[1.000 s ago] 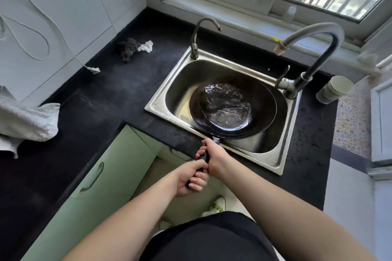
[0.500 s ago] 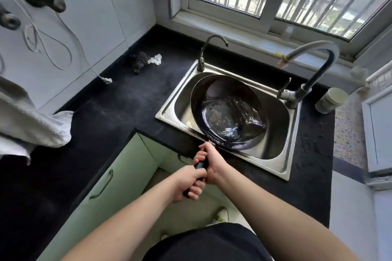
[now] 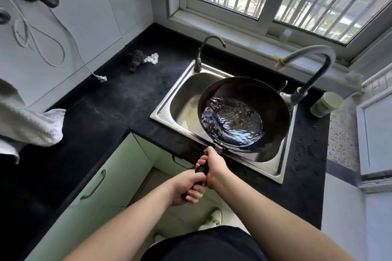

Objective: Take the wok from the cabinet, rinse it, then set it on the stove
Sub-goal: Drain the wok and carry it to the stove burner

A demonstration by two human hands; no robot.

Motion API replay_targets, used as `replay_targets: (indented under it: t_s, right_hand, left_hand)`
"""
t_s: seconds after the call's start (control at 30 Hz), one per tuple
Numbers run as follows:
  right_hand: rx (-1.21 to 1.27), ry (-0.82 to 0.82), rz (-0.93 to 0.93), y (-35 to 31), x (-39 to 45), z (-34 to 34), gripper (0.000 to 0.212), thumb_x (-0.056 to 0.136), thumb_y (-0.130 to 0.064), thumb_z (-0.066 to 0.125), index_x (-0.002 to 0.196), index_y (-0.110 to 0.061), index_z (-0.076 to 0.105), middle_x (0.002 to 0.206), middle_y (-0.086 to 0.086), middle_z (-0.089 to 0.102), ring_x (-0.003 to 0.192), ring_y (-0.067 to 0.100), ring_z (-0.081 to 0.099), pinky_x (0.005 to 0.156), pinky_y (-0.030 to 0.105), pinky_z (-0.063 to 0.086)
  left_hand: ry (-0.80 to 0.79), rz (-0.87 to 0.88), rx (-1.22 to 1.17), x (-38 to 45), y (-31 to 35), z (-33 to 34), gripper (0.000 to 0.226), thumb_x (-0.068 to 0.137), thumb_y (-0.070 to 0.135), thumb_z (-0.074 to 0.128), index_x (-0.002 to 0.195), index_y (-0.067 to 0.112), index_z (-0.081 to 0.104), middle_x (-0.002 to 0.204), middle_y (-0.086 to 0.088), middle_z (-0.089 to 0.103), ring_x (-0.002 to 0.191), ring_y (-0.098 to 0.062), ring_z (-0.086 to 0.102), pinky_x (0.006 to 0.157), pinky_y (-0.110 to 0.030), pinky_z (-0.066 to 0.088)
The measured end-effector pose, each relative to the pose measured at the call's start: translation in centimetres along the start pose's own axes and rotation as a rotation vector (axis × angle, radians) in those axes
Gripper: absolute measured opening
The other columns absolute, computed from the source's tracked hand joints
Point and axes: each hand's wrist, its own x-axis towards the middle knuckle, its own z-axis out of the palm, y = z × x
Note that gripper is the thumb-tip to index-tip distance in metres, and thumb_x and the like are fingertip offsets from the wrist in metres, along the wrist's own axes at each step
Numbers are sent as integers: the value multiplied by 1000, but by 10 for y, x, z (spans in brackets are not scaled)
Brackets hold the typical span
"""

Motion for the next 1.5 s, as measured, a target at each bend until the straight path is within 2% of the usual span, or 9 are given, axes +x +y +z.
replay_targets:
  t_s: [0.33, 0.5, 0.67, 0.77, 1.0, 1.23, 1.5]
  right_hand:
    - [94, -150, 127, -32, 8, 6, 31, 86, -13, 44, 58, -21, 33, 40, -10, 26, 31, 7, 27, 36, 16, 30]
    - [36, -132, 97, -24, 5, 9, 27, 82, -10, 43, 59, -21, 33, 44, -9, 26, 33, 8, 26, 39, 18, 30]
    - [-44, -81, 33, -23, 1, 10, 24, 84, -9, 41, 63, -20, 35, 47, -6, 29, 34, 9, 28, 41, 20, 31]
    - [-71, -51, 3, -28, 2, 12, 23, 85, -9, 41, 65, -19, 37, 46, -5, 31, 33, 9, 29, 41, 20, 31]
    - [-41, -45, 49, -38, 5, 19, 26, 86, -6, 38, 64, -18, 33, 41, -6, 29, 33, 8, 28, 37, 17, 31]
    - [-34, -103, 140, -27, 1, 23, 30, 86, -9, 41, 59, -20, 32, 39, -8, 30, 29, 7, 29, 35, 15, 32]
    - [-108, -56, 62, -14, -1, 28, 23, 84, -4, 39, 65, -18, 37, 46, -5, 30, 36, 10, 29, 40, 18, 33]
  left_hand:
    - [114, 32, 65, 2, 33, 18, 26, 91, 8, 37, 67, 19, 35, 50, 5, 26, 31, -2, 20, 31, -11, 16]
    - [112, 54, 49, 2, 24, 10, 25, 91, 7, 36, 68, 17, 34, 49, 4, 28, 32, -4, 21, 33, -12, 15]
    - [46, 73, -19, 5, 18, 5, 27, 93, 6, 31, 68, 17, 32, 47, 5, 28, 31, -3, 21, 31, -11, 17]
    - [28, 80, -53, 9, 22, 6, 25, 90, 11, 36, 66, 18, 32, 46, 6, 27, 30, -2, 20, 30, -11, 16]
    - [57, -1, -90, 3, 40, 14, 30, 93, 12, 35, 64, 19, 32, 46, 8, 26, 30, -1, 19, 27, -13, 14]
    - [108, -1, -83, -9, 34, 9, 27, 93, 12, 37, 67, 19, 35, 48, 7, 26, 31, -1, 20, 29, -11, 14]
    - [86, 30, -103, -11, 20, -3, 32, 93, 11, 34, 62, 18, 34, 49, 6, 24, 30, -2, 19, 29, -13, 14]
